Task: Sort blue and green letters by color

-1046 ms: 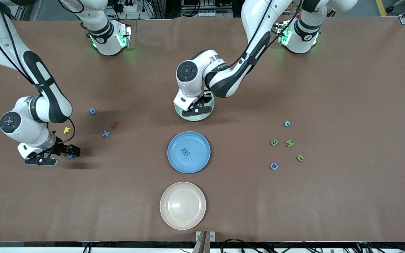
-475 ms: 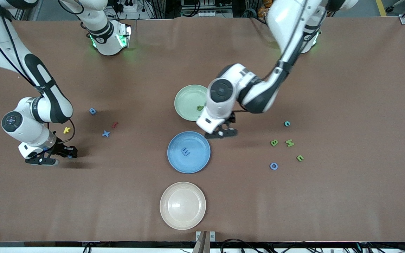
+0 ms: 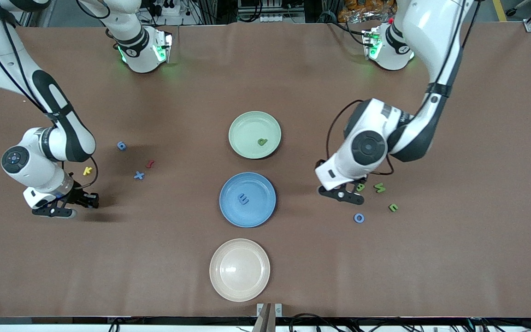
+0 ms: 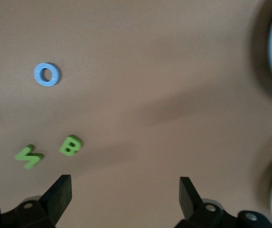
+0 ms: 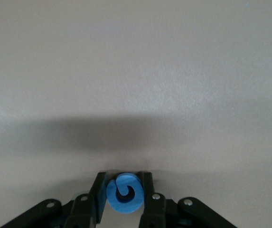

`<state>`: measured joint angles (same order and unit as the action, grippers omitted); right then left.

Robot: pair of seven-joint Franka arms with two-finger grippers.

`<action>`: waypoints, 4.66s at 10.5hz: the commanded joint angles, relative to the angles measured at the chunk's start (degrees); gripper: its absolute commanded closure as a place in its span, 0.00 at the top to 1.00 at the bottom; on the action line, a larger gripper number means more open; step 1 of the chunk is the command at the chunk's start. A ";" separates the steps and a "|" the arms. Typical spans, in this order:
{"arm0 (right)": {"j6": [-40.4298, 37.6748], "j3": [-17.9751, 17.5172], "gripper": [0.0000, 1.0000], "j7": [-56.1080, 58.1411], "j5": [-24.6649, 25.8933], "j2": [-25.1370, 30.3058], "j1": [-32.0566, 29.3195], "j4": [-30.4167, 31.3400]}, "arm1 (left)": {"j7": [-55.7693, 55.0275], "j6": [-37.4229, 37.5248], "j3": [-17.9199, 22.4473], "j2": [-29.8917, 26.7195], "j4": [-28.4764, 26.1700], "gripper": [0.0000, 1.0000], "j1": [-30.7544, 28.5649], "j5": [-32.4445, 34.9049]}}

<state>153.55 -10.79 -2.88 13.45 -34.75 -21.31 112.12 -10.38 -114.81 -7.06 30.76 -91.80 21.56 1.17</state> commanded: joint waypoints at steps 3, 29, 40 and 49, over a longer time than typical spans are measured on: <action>-13.72 0.95 0.17 -8.97 -13.33 8.81 11.35 -3.66 | 17.72 -4.35 -0.67 -2.90 -7.42 0.99 -5.46 0.93; -26.38 2.71 1.00 -29.30 -8.11 4.14 35.57 -16.35 | 25.79 -30.47 -0.67 0.10 -22.19 0.00 -7.94 0.93; -4.09 2.62 1.00 -20.67 -7.83 15.06 17.53 11.17 | -39.44 -30.12 -5.94 1.93 -13.06 0.09 17.72 0.67; 1.31 2.62 1.00 -18.48 -7.74 13.48 16.30 17.96 | -29.91 -22.96 -5.50 -2.26 -13.49 1.00 11.17 3.13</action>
<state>154.68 -7.60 -22.93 5.06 -22.32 -3.49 128.20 -46.99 -144.27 -12.18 33.72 -103.60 38.45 2.91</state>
